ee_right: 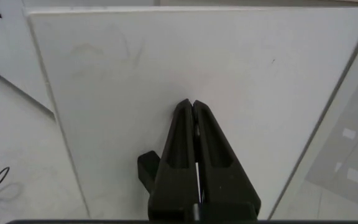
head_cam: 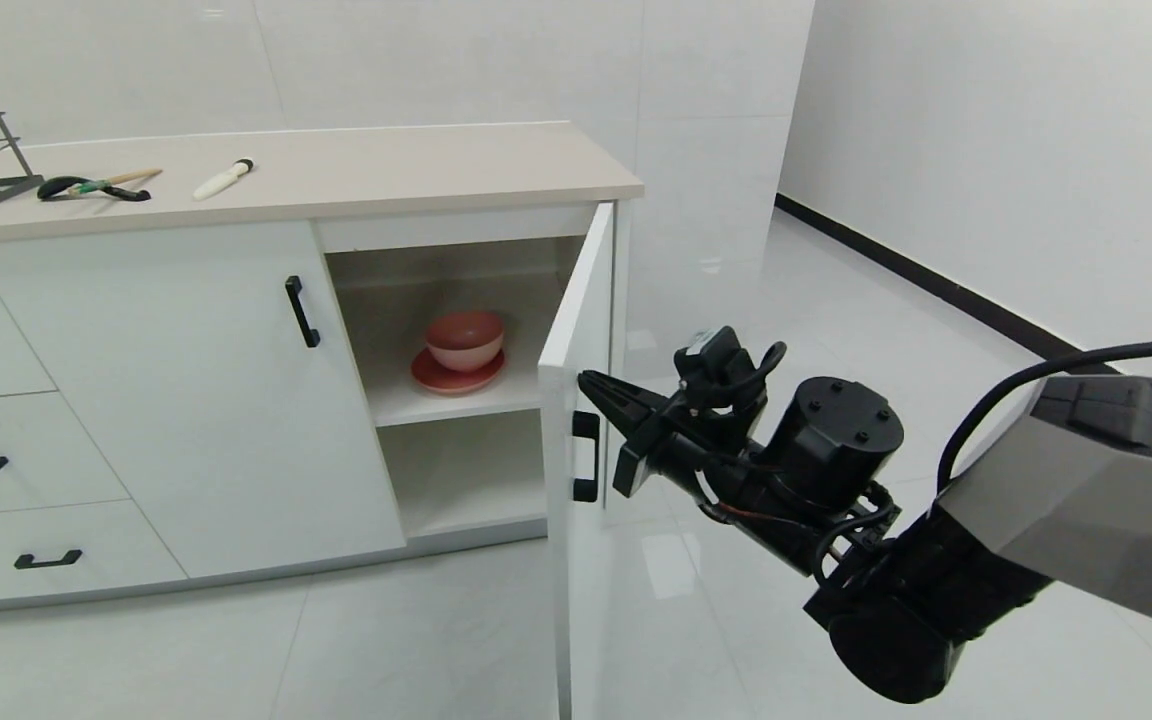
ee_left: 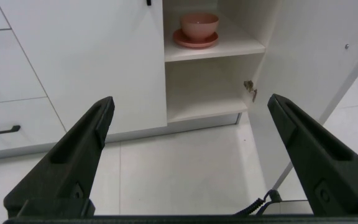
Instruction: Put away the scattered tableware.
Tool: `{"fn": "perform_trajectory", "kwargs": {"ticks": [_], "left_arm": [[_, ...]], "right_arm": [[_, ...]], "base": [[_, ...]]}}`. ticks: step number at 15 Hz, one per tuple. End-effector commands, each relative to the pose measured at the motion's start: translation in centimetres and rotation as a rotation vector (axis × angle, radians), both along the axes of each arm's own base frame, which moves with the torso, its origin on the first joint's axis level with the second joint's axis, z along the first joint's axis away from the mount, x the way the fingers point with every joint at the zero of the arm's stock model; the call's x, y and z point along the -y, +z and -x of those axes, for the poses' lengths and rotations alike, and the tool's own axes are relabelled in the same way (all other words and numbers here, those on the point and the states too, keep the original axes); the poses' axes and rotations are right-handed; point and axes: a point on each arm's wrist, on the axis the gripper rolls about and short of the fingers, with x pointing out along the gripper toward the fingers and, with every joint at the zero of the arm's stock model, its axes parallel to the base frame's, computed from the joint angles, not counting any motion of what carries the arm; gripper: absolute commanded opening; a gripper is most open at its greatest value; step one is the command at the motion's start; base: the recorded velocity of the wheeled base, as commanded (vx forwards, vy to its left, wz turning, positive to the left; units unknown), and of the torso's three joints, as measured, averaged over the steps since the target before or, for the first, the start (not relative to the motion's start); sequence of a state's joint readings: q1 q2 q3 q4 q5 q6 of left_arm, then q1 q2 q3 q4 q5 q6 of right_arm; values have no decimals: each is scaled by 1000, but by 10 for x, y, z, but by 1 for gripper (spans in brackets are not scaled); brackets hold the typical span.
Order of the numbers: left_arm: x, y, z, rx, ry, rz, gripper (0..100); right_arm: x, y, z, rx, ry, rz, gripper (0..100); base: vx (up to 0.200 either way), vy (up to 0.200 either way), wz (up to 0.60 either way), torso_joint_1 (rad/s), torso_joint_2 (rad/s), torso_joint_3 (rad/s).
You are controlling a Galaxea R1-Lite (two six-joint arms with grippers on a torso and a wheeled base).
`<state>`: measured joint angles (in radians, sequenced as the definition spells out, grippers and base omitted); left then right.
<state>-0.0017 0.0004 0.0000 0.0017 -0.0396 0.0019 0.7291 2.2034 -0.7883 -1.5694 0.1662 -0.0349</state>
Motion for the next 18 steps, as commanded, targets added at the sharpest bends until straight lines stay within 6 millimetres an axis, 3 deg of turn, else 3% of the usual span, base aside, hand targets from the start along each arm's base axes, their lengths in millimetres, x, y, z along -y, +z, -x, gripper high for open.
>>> {"fn": "perform_trajectory", "kwargs": {"ticks": [1,3,9,14,18], "left_arm": [[0,0,0,-1,0,0,100],[0,0,0,-1,0,0,100],[0,0,0,1,0,0,100],[0,0,0,-1,0,0,100],[0,0,0,-1,0,0,100]], "right_arm": [[-22,-10,-4,11,33,-10,0],[-33,-17,-15,27,35,-22,0],[-49,-14,-33,84,32,-81,0],[-66,-37,-55,102,28,-100,0],[-68,-53,-74,114,-1,-112,0]], "base": [[0,0,0,0,0,0],[0,0,0,0,0,0],[0,0,0,0,0,0],[0,0,0,0,0,0],[0,0,0,0,0,0]]}}
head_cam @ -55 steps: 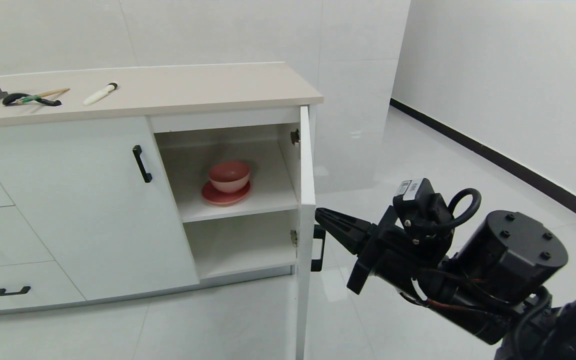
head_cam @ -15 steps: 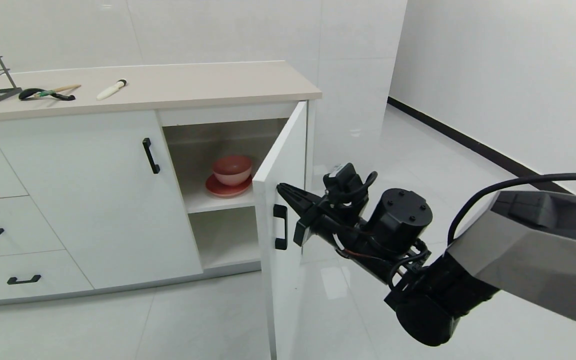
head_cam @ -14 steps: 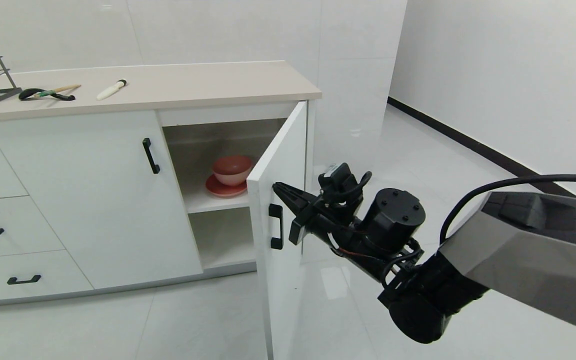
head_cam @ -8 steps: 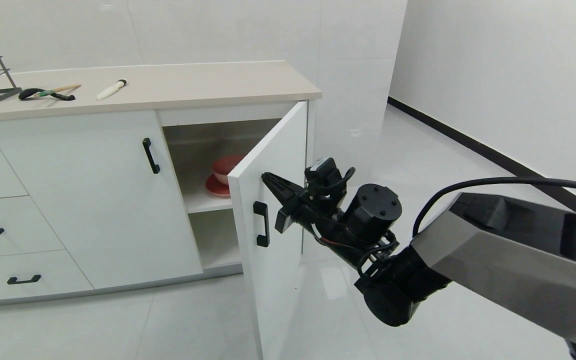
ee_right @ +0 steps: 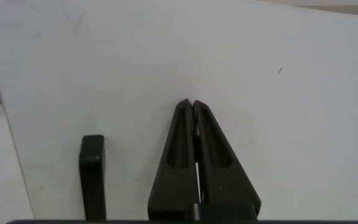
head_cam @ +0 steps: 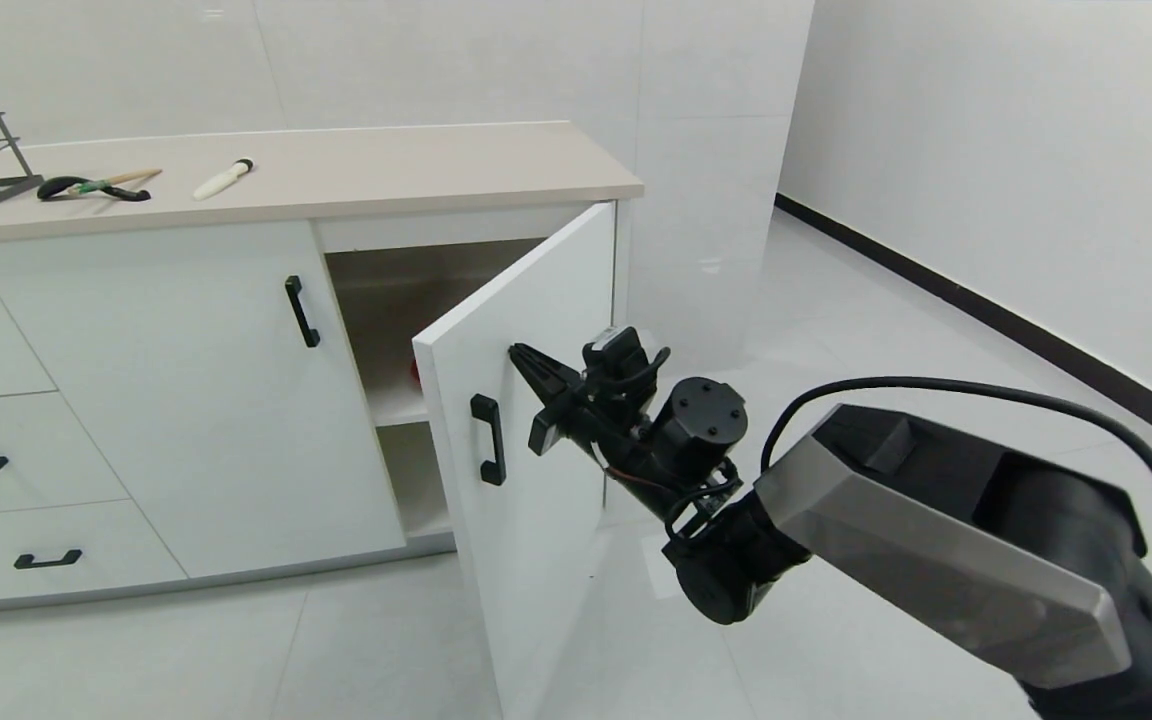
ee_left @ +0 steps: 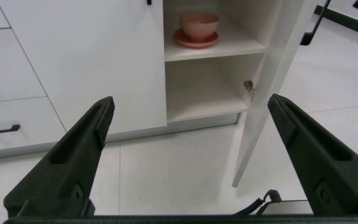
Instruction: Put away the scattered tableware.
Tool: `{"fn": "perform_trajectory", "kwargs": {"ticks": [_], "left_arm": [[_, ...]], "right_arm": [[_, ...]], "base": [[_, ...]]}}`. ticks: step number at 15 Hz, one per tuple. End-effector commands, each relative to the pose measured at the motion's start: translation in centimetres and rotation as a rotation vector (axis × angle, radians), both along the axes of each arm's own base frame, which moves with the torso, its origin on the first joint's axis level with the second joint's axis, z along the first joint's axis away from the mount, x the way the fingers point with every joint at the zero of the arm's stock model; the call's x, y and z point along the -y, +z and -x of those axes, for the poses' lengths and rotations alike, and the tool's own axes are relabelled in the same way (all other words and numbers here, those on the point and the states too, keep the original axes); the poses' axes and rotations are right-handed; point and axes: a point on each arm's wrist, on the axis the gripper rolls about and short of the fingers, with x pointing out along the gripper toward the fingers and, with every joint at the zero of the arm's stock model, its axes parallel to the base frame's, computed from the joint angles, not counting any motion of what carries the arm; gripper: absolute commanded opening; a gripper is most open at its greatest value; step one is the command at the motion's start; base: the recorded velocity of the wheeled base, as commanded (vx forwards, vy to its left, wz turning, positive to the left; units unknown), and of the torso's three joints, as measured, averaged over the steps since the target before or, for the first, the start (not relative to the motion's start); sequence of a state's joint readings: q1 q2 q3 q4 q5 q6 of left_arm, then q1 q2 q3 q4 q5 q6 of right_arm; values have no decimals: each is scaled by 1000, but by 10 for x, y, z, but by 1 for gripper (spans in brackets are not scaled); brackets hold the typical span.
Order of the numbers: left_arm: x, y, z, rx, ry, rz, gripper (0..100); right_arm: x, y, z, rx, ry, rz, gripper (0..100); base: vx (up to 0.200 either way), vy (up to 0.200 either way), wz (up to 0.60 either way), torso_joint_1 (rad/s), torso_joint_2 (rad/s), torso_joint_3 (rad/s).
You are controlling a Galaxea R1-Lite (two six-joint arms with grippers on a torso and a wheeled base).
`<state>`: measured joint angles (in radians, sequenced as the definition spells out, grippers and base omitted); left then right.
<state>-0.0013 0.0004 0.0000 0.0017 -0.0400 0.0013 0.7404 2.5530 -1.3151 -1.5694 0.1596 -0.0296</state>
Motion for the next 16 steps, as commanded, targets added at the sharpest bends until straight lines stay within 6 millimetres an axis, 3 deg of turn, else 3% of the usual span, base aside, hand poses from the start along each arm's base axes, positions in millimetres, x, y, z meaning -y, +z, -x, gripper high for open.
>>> {"fn": "perform_trajectory", "kwargs": {"ticks": [1,6,10,11,13,15,16], "left_arm": [[0,0,0,-1,1,0,100],[0,0,0,-1,1,1,100],[0,0,0,-1,1,1,100],[0,0,0,-1,1,1,100],[0,0,0,1,1,0,100],[0,0,0,-1,1,0,100],[0,0,0,-1,1,0,100]], "right_arm": [[-1,-23,-16,-6,-25,3,0],[-2,-46,-44,11,-103,-38,0],[-27,-64,-21,-15,-31,-19,0],[-38,-63,-10,-18,2,-24,0],[-42,-56,-6,-4,7,-35,0],[-30,-39,-12,11,-21,-43,0],[-10,-27,-16,-7,-56,-21,0]], "base": [[0,0,0,0,0,0],[0,0,0,0,0,0],[0,0,0,0,0,0],[0,0,0,0,0,0],[0,0,0,0,0,0],[0,0,0,0,0,0],[0,0,0,0,0,0]]}}
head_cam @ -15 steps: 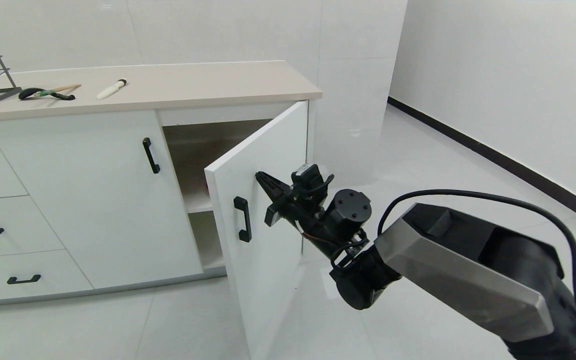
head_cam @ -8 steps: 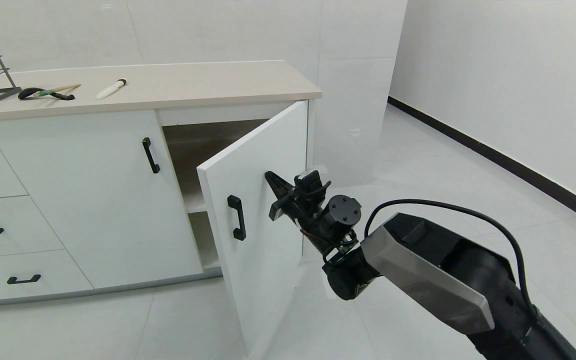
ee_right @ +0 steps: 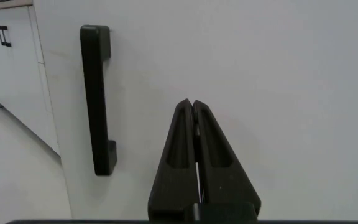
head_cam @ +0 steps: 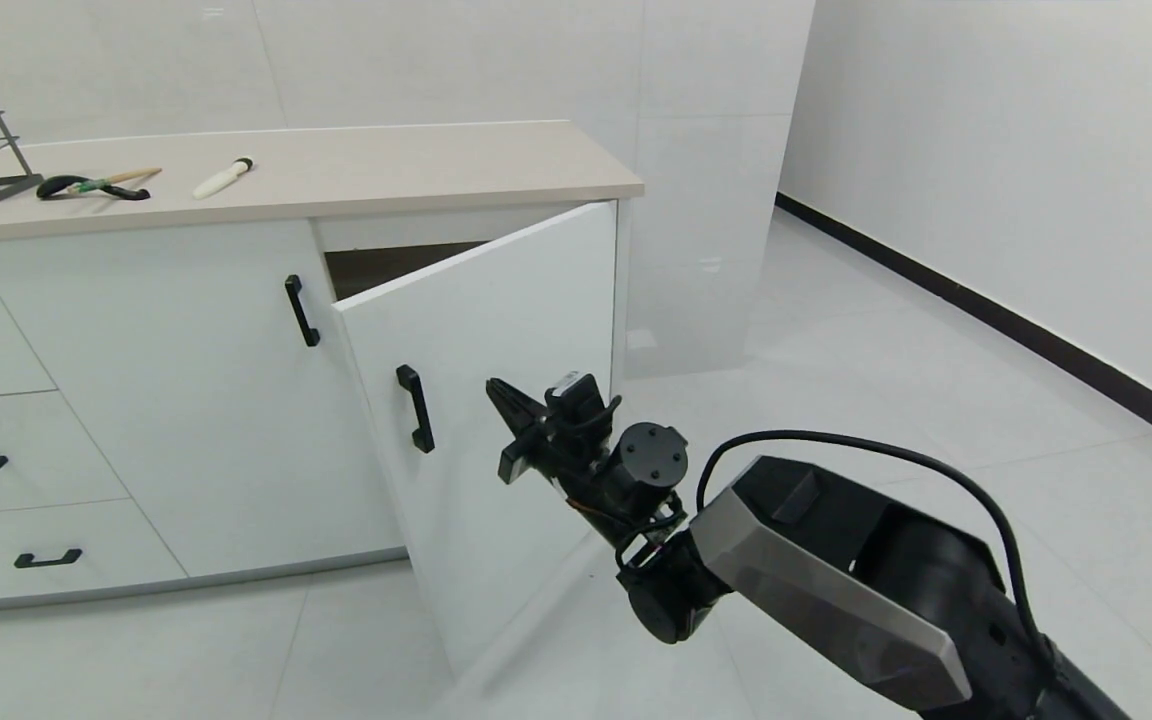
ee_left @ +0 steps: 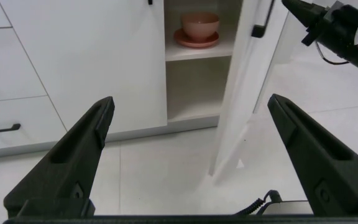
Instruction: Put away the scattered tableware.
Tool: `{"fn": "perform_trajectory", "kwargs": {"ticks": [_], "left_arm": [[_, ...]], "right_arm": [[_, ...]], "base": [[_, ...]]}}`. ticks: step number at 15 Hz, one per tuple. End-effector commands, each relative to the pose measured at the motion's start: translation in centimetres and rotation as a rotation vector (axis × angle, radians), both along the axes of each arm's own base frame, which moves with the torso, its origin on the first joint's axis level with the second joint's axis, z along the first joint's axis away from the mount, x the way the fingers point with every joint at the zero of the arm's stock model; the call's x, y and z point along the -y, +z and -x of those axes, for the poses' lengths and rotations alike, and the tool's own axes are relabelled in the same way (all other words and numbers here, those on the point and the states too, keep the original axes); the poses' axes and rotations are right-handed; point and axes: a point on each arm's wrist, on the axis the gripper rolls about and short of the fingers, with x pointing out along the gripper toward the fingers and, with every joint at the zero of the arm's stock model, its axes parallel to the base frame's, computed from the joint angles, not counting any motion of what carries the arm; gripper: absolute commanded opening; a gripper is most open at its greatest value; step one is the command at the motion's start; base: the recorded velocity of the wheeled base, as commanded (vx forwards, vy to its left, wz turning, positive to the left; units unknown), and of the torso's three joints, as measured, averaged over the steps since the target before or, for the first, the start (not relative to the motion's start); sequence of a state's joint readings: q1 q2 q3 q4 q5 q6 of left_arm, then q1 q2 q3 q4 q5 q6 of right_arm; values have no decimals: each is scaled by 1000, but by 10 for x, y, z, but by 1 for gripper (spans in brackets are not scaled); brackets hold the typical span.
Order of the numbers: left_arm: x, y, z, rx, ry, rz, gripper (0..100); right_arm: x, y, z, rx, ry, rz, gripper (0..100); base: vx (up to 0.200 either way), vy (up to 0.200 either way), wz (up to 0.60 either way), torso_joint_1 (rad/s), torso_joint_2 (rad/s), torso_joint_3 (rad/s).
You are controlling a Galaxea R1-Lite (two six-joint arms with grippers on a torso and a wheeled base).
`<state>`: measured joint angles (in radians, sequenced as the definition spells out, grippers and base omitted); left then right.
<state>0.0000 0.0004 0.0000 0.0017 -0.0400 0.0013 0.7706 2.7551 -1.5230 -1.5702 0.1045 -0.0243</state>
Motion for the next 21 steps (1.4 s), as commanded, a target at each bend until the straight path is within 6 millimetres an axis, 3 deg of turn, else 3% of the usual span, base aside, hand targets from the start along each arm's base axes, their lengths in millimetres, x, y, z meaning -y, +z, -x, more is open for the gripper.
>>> {"fn": "perform_trajectory", "kwargs": {"ticks": [1,5,7,10,12,14,17,19,21], "left_arm": [[0,0,0,-1,0,0,100],[0,0,0,-1,0,0,100],[0,0,0,-1,0,0,100],[0,0,0,-1,0,0,100],[0,0,0,1,0,0,100],[0,0,0,1,0,0,100],[0,0,0,-1,2,-2,100],[0,0,0,1,3,-2,100],[0,0,0,1,2,-2,100]], "right_arm": [[38,38,4,-30,-52,32,0],[96,90,65,-114,-63,108,0],[160,138,123,-110,-97,101,0],[248,158,188,-101,-234,88,0],[293,166,223,-25,-347,57,0],[321,187,249,121,-474,-19,0],[344,195,293,243,-634,-90,0],[349,188,326,242,-706,-110,0],[348,161,364,180,-672,-115,0]], "base": [[0,0,0,0,0,0],[0,0,0,0,0,0],[0,0,0,0,0,0],[0,0,0,0,0,0],[0,0,0,0,0,0],[0,0,0,0,0,0],[0,0,0,0,0,0],[0,0,0,0,0,0],[0,0,0,0,0,0]]}}
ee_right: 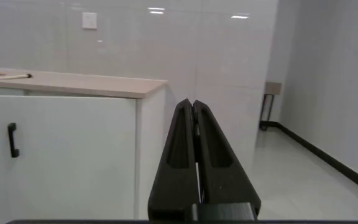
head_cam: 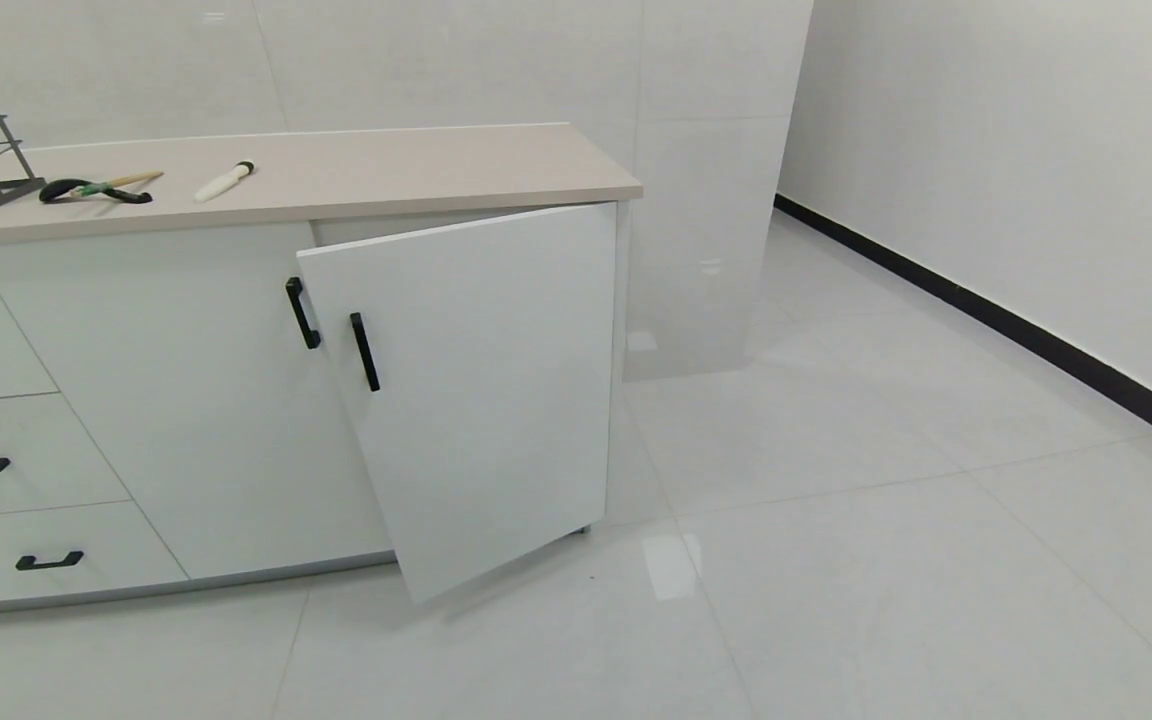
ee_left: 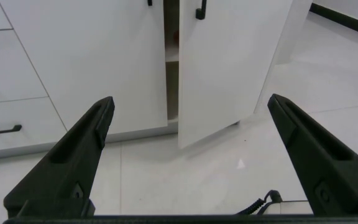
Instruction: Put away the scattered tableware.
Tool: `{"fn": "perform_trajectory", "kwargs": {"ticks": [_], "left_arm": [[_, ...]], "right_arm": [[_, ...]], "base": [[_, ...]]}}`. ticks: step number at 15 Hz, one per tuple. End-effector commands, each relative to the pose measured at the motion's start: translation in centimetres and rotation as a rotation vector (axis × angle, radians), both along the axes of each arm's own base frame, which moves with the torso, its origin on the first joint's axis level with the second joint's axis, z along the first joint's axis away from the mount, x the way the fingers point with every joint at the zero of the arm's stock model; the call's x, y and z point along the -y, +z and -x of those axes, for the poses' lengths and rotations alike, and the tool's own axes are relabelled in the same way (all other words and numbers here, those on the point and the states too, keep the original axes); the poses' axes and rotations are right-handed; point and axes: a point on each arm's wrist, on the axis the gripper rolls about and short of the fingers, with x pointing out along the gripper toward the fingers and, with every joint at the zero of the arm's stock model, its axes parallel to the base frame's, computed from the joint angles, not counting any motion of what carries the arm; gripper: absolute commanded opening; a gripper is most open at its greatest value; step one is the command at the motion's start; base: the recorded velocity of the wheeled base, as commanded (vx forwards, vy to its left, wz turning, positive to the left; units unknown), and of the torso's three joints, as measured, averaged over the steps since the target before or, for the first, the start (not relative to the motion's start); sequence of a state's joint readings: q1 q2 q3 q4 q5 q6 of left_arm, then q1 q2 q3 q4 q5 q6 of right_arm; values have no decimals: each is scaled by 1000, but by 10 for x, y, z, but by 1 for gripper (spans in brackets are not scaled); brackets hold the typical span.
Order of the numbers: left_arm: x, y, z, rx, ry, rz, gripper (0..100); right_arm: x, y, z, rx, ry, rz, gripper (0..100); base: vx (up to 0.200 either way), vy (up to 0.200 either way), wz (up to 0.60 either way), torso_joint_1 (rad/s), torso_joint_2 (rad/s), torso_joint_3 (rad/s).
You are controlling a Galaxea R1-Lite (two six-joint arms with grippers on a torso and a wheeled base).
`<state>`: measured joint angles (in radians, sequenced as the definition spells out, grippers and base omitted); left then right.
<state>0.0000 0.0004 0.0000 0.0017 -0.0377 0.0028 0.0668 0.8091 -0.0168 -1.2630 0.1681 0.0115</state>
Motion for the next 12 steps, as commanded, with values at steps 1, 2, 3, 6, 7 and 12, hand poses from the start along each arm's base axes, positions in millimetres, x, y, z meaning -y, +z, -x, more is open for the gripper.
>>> {"fn": "perform_trajectory", "kwargs": {"ticks": [1,2,3,6,7,12], "left_arm": [[0,0,0,1,-1,0,100],[0,0,0,1,-1,0,100],[0,0,0,1,-1,0,100],[0,0,0,1,1,0,100],[0,0,0,1,2,-6,100],[0,0,0,2,10,-6,100]], "right_arm": [[2,-37,76,38,21,-56,0],[2,-50,86,14,56,-69,0],[2,-62,94,3,67,-63,0],[2,-77,92,-98,71,-62,0],[2,-86,88,-190,57,-56,0],[7,-116,83,-463,-190,52,0]], "base": [[0,0,0,0,0,0],[0,0,0,0,0,0],[0,0,0,0,0,0],[0,0,0,0,0,0],[0,0,0,0,0,0],[160,160,0,3,-1,1]]}}
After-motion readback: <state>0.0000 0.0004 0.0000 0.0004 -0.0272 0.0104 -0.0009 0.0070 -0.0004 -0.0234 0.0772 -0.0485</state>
